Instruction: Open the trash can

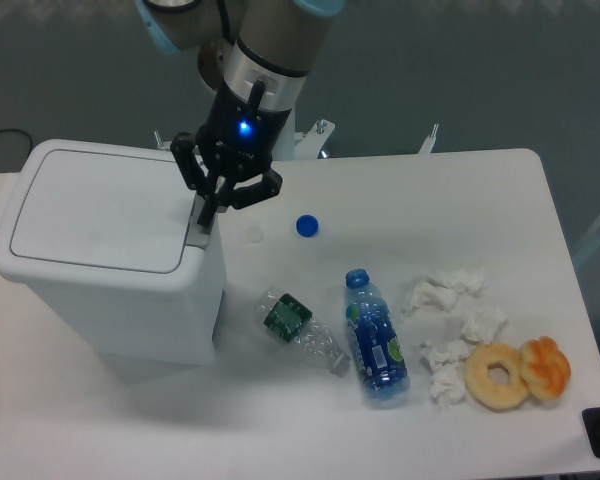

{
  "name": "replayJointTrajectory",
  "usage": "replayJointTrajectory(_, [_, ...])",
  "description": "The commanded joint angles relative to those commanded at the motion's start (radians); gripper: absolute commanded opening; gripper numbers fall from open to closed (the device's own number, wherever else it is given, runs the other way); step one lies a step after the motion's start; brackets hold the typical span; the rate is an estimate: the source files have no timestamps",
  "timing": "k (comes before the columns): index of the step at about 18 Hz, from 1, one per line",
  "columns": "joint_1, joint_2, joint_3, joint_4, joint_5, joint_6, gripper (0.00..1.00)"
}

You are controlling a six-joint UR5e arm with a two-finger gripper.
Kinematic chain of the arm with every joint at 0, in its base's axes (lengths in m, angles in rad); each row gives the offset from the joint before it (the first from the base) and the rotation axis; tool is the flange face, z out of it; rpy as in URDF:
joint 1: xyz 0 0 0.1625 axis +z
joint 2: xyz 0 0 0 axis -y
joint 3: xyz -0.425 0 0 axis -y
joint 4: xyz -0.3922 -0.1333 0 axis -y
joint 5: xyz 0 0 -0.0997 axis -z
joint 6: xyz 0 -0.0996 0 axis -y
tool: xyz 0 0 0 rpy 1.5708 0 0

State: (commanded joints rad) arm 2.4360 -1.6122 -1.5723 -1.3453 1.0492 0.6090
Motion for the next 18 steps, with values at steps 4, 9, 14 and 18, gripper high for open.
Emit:
replayJointTrajectory(4, [0.000,-0.002,-0.008,0.000,0.002,0.000,0.00])
replayJointTrajectory(9, [0.000,-0.003,-0.009,0.000,0.009,0.000,0.00])
replayJointTrajectory(14, [0.002,-0.005,-0.008,-0.002,0.009,0.002,0.00])
replayJointTrajectory(18, [0.017,-0.002,0.005,-0.002,0.006,0.003,0.28])
